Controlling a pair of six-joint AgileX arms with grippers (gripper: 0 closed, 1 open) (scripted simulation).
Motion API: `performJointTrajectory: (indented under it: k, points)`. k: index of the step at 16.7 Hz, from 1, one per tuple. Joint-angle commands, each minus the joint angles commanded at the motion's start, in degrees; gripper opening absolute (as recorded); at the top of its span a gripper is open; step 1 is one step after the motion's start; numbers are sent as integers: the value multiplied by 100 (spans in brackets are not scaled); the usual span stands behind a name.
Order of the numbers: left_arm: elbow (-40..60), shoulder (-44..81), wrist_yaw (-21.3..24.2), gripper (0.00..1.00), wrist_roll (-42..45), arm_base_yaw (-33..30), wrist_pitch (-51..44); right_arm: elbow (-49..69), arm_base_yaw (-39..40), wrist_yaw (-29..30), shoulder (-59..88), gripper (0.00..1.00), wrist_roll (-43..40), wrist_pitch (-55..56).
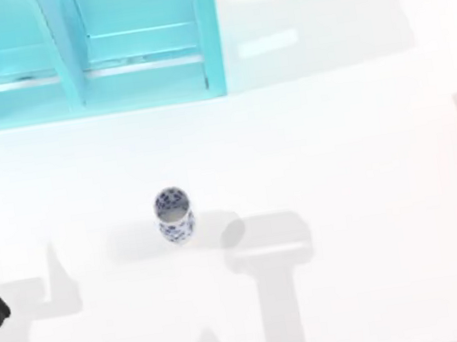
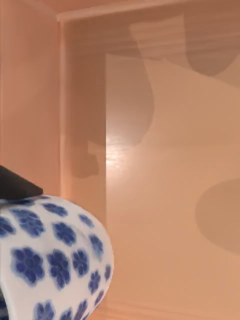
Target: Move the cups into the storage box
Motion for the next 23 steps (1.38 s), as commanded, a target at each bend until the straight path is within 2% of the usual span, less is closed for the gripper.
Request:
performJointTrajectory:
  k: [6,19,23]
  points:
    - [0,0,0,100,0,0,0,-345,-3,-2,18,0,-5,350]
    - [0,0,0,100,0,0,0,-345,-3,-2,18,98,-5,350]
    - [0,0,0,100,0,0,0,-345,-3,-2,18,100,-5,350]
